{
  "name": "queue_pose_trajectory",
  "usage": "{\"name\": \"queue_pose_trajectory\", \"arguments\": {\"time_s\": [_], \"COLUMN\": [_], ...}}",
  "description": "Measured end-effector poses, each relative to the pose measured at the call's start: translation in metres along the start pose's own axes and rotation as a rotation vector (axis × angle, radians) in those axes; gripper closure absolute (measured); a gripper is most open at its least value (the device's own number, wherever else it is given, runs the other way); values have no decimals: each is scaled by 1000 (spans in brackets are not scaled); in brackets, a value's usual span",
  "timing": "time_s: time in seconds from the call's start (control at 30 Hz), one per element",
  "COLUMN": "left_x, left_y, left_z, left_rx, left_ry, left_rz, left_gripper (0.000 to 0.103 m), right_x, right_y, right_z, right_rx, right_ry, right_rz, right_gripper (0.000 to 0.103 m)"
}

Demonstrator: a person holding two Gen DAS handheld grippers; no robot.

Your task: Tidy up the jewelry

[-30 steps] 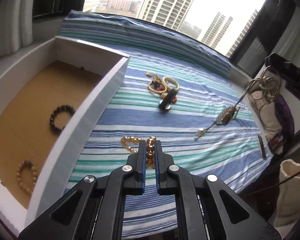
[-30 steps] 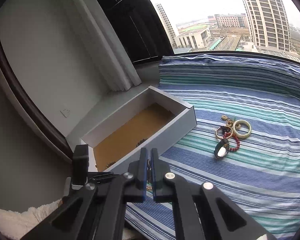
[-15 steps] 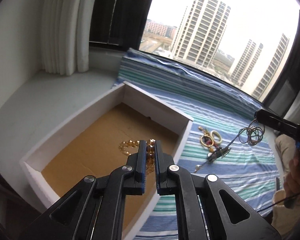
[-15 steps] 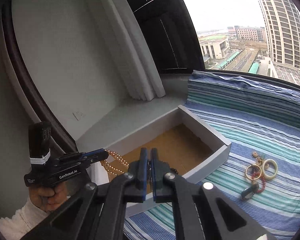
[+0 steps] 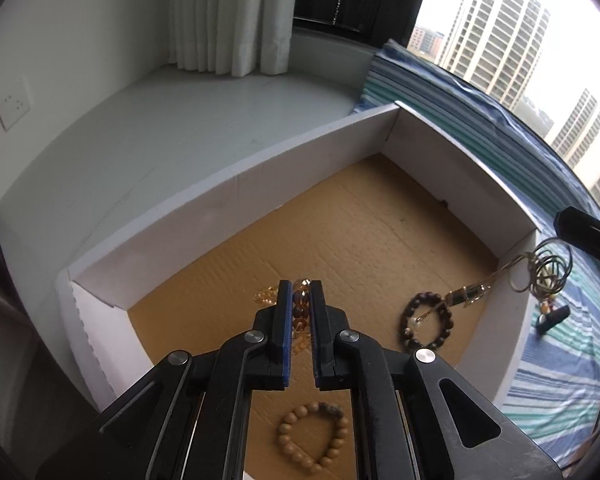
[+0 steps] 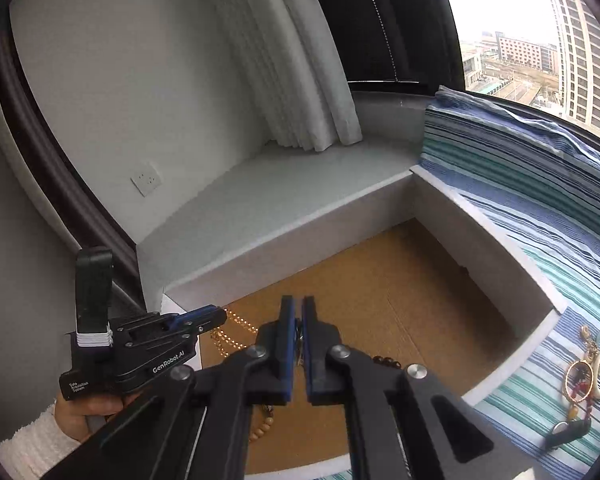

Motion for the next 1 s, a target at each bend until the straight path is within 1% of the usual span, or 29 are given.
{"name": "queue_pose_trajectory", "arguments": {"time_s": [0.03,0.07,0.1,0.13,0.17,0.2,0.27,0.33,0.37,0.4,0.47,0.53,0.6,0.67,0.73,0.8,0.9,1.0], "left_x": [5,10,14,16,17,16,11,-3,-13,-24,-49,-78,-106,-135,-163,-190,-218,-239], "left_y": [-3,-7,-9,-10,-11,-11,-11,-13,-16,-20,-28,-40,-54,-68,-83,-98,-120,-137], "left_z": [5,7,7,3,-3,-10,-24,-40,-49,-58,-74,-87,-98,-102,-105,-106,-104,-98], "left_rx": [6,9,8,-2,-23,-46,-76,-105,-122,-138,-168,-187,-198,-191,-171,-152,-141,-102], "left_ry": [22,42,55,61,66,70,68,28,6,-16,-64,-120,-173,-241,-305,-349,-355,-370], "left_rz": [-7,-14,-19,-22,-20,-10,12,29,41,56,96,137,166,186,205,240,308,344], "left_gripper": [93,87,70,52,47,43,42,35,32,28,23,18,14,13,12,11,11,11], "right_x": [0,-1,-4,-7,-10,-12,-15,-21,-22,-24,-30,-38,-49,-61,-75,-93,-119,-143], "right_y": [-3,-5,-7,-9,-9,-10,-14,-19,-24,-29,-44,-62,-80,-101,-124,-148,-185,-221], "right_z": [9,16,20,20,16,10,-4,-23,-33,-44,-65,-86,-107,-128,-148,-166,-186,-203], "right_rx": [14,17,15,8,-8,-24,-43,-72,-88,-101,-123,-130,-139,-146,-154,-148,-117,-91], "right_ry": [-17,-36,-47,-57,-65,-63,-65,-116,-143,-170,-223,-269,-318,-370,-427,-493,-569,-623], "right_rz": [1,7,15,28,44,54,57,30,11,-4,-17,-21,-15,-8,-2,12,62,132], "right_gripper": [98,93,77,68,61,61,61,59,53,46,39,38,35,31,30,30,30,30]}}
Point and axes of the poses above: each gripper's, at about its wrist camera, not at the fingertips, and z roughly the way its jaws point, x to its left, y to its top, the point moved 9 cm from there along z, roughly the way its jaws point, and after that the axes turned 3 degrees about -y, right-handed, at the moved point
